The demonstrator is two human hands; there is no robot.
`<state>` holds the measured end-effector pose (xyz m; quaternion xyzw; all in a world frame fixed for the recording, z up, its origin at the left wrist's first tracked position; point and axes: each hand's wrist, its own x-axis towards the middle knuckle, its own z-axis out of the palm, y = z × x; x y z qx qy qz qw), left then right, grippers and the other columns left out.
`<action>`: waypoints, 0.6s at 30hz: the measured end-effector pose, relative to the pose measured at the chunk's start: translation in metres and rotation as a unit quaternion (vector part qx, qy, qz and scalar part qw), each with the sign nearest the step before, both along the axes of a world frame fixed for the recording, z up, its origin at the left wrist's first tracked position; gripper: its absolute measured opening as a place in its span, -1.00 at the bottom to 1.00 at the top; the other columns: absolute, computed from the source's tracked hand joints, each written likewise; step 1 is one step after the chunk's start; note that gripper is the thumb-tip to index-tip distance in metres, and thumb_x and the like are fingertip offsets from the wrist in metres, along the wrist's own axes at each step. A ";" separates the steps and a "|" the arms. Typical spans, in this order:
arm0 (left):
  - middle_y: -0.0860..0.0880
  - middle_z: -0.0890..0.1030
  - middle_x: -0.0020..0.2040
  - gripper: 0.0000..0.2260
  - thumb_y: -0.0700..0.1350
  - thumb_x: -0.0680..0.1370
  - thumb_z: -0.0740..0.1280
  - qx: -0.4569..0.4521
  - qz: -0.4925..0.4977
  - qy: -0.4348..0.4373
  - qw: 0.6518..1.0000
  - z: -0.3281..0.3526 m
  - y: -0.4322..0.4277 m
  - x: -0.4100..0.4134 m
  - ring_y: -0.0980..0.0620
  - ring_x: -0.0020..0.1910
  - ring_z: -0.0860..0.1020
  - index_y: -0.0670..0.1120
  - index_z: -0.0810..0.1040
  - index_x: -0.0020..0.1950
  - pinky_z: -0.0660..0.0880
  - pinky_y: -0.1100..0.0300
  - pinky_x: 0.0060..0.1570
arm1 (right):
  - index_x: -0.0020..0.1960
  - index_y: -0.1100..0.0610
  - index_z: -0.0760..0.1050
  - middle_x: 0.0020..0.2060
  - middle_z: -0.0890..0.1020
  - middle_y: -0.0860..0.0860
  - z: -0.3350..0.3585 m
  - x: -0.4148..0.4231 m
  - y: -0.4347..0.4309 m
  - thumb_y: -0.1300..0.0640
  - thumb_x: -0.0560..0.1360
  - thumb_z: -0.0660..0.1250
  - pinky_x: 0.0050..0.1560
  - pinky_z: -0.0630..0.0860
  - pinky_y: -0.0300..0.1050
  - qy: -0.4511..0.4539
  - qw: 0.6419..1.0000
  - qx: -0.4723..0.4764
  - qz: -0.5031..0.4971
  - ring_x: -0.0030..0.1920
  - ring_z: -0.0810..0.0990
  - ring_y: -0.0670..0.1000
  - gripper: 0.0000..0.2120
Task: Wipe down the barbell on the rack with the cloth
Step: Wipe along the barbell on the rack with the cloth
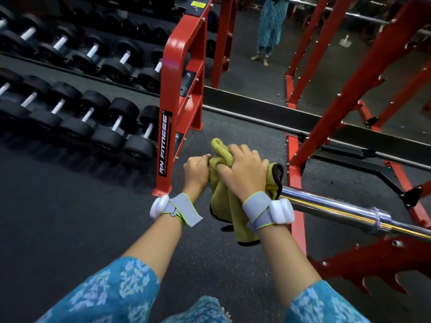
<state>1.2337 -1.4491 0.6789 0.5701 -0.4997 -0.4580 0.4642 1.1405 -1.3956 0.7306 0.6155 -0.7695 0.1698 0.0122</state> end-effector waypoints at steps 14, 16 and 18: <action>-0.15 0.67 -0.20 -0.35 0.21 0.62 -0.13 0.152 -0.162 0.215 0.951 -0.015 -0.010 0.016 -0.06 -0.22 0.62 -0.23 0.59 0.02 0.50 0.12 -0.12 | 0.17 0.02 0.44 0.14 0.49 0.03 0.005 -0.015 -0.001 -0.14 0.39 0.13 0.12 0.23 0.05 -0.043 0.997 0.021 -0.062 0.18 0.40 0.18 -0.58; -0.10 0.67 -0.28 -0.36 0.20 0.63 -0.16 0.166 -0.172 0.262 0.935 -0.019 -0.011 0.015 0.01 -0.34 0.63 -0.21 0.56 0.03 0.52 0.26 -0.32 | 0.22 0.01 0.42 0.18 0.48 0.03 0.005 0.000 -0.009 -0.09 0.45 0.21 0.15 0.23 0.07 -0.026 0.998 0.035 -0.036 0.21 0.39 0.18 -0.62; -0.08 0.67 -0.28 -0.42 0.20 0.63 -0.13 0.154 -0.165 0.284 0.932 -0.018 -0.010 0.012 0.05 -0.32 0.64 -0.14 0.56 0.02 0.52 0.30 -0.36 | 0.23 -0.01 0.44 0.15 0.49 0.03 -0.001 0.015 -0.008 -0.12 0.41 0.18 0.07 0.25 0.07 0.018 1.000 0.019 0.012 0.16 0.41 0.19 -0.57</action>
